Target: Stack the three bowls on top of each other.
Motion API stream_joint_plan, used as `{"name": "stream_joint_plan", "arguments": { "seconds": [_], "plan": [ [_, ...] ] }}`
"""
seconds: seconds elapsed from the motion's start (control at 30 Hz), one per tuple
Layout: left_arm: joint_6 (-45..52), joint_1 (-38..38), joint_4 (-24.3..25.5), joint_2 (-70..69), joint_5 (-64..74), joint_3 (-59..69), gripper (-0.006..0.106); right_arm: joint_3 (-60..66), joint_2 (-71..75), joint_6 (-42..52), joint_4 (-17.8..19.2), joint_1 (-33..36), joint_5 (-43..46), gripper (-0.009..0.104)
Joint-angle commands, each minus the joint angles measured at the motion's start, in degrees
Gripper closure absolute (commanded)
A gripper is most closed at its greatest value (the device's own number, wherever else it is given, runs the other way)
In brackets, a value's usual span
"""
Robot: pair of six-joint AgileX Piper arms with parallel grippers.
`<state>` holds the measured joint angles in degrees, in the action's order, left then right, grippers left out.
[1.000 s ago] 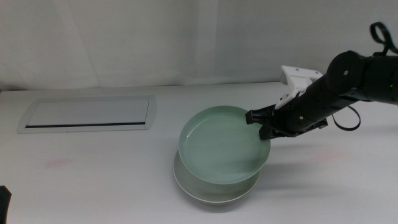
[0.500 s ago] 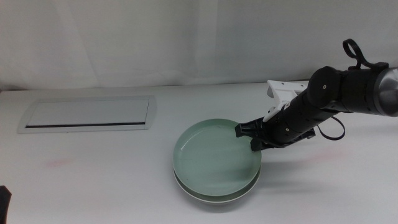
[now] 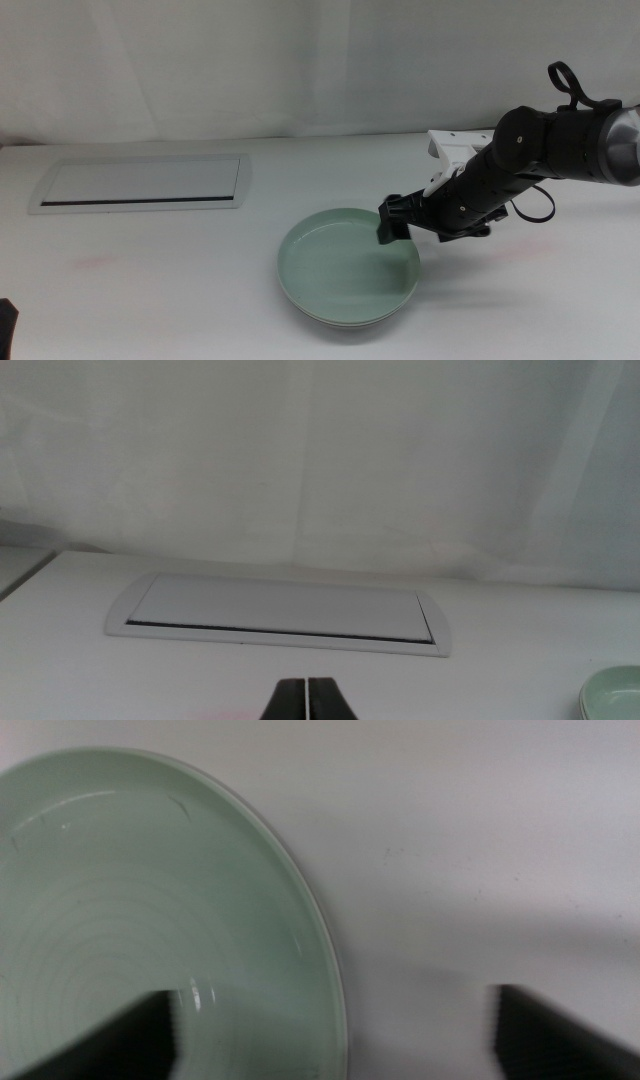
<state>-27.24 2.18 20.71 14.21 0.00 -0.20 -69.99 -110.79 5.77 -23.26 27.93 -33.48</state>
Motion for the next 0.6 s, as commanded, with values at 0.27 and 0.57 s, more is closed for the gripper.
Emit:
{"name": "stream_joint_plan", "arguments": {
  "seconds": [0.27, 0.57],
  "plan": [
    [-0.27, 0.18, -0.18, -0.24, -0.82, 2.24, 0.102, -0.24, 2.08, 0.68, 3.15, 0.24, 0.72, -0.008],
    [-0.27, 0.18, -0.18, -0.24, -0.82, 2.24, 0.102, -4.36, 10.56, -4.36, 19.01, -9.37, -1.04, -0.008]
  ]
}}
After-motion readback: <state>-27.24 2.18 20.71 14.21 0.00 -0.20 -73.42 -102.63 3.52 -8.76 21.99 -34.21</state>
